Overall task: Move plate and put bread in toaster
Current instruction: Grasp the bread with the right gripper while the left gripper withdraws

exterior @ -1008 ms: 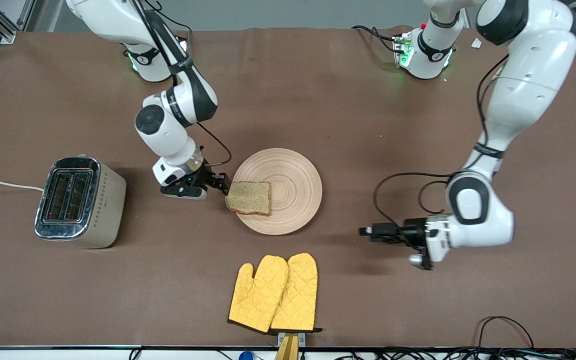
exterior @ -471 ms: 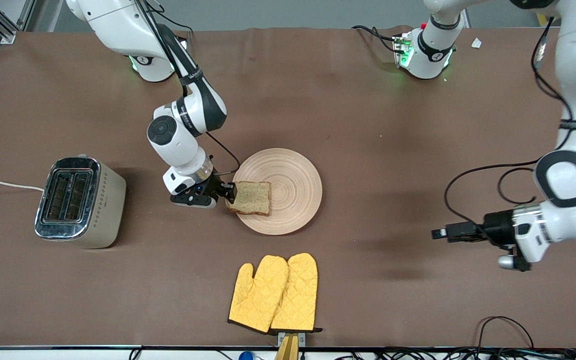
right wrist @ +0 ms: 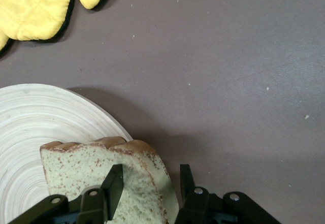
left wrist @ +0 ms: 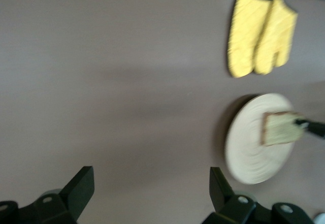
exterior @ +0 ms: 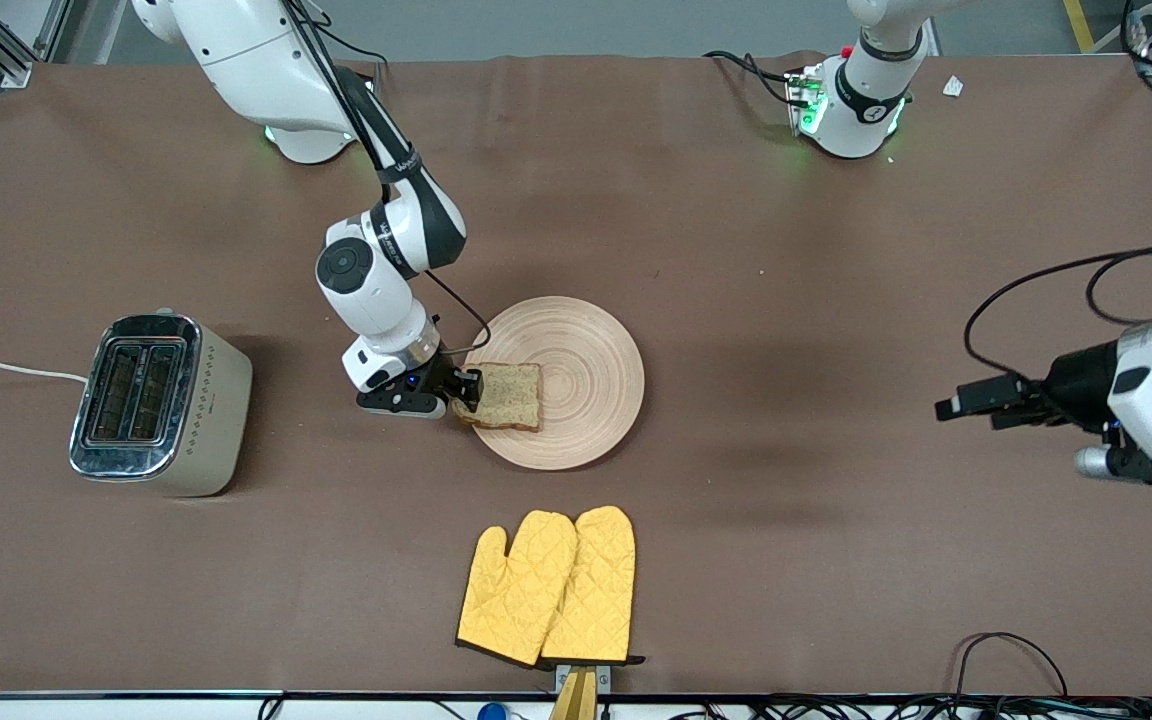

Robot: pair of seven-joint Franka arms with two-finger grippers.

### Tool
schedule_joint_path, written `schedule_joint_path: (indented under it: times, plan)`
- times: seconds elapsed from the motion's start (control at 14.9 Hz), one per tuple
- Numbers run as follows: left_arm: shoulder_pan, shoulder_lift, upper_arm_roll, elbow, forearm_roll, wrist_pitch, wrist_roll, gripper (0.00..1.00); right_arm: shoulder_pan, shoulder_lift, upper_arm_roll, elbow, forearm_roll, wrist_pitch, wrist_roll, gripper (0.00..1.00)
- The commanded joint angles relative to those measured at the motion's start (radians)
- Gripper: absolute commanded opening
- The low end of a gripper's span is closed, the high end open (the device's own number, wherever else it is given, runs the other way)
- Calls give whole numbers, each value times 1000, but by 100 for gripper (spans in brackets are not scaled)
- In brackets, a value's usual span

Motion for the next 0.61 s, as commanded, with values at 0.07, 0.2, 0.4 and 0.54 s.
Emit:
schedule_joint_path:
  times: [0.07, 0.2, 0.4, 0.54]
  plan:
    - [-22, -122, -5, -24, 174, -74, -58, 100, 9, 2, -4, 4, 12, 11, 12, 34]
    - [-110, -177, 41, -39, 277, -77, -72, 100, 9, 2, -4, 4, 12, 13, 13, 22]
    - [-262, -274, 231, -87, 322, -83, -46, 100, 8, 2, -4, 7, 12, 16, 13, 0]
    - [-315, -363, 274, -145, 317, -100, -53, 100, 3, 0, -4, 16, 12, -3, 10, 0]
